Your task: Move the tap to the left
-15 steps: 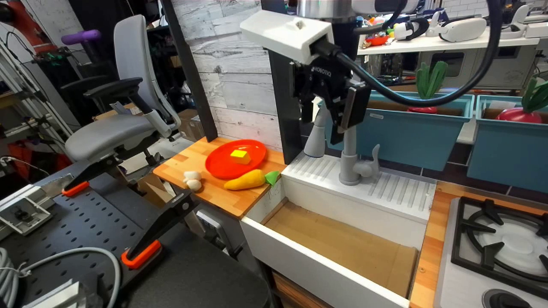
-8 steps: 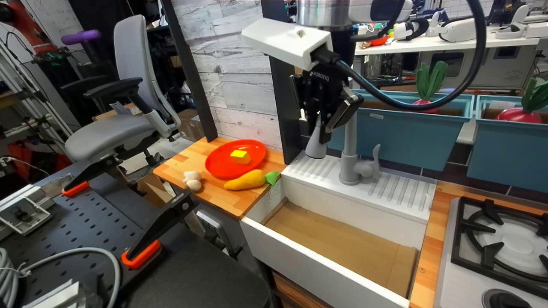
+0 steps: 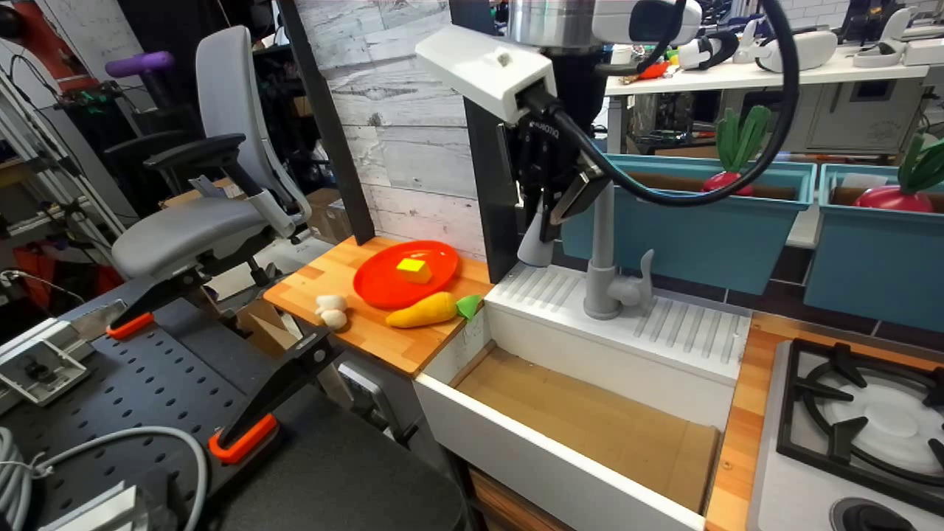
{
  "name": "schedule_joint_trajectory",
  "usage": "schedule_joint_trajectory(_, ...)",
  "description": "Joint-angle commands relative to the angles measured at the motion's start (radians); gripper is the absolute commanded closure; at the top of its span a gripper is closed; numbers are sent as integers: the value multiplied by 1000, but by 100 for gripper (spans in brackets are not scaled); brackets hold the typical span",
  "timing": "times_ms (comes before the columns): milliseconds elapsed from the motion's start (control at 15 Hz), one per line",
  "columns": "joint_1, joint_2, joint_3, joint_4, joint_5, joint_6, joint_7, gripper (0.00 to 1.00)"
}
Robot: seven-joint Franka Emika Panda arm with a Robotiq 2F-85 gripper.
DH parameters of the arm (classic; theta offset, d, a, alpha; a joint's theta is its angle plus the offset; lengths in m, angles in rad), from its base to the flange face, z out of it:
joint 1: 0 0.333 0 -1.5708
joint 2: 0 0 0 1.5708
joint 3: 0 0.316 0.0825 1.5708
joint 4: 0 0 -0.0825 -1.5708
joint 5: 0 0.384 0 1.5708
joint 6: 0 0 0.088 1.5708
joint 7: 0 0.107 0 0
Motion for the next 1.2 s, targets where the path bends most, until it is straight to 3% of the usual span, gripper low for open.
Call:
schedule_joint_trajectory(0, -48, 22, 86, 76, 107, -61, 35, 92)
schedule_joint_trajectory(400, -59, 58, 149, 174, 261, -54, 80, 92)
schedule_joint_trajectory(867, -41, 61, 147, 235, 363, -64, 71, 92)
schedule_joint_trajectory(933, -40, 54, 143, 230, 361, -67, 68, 44)
schedule_joint_trajectory(1000, -41, 50, 142, 227, 361, -70, 61, 43)
schedule_joint_trajectory(1133, -44, 29, 141, 198, 356, -70, 43, 30)
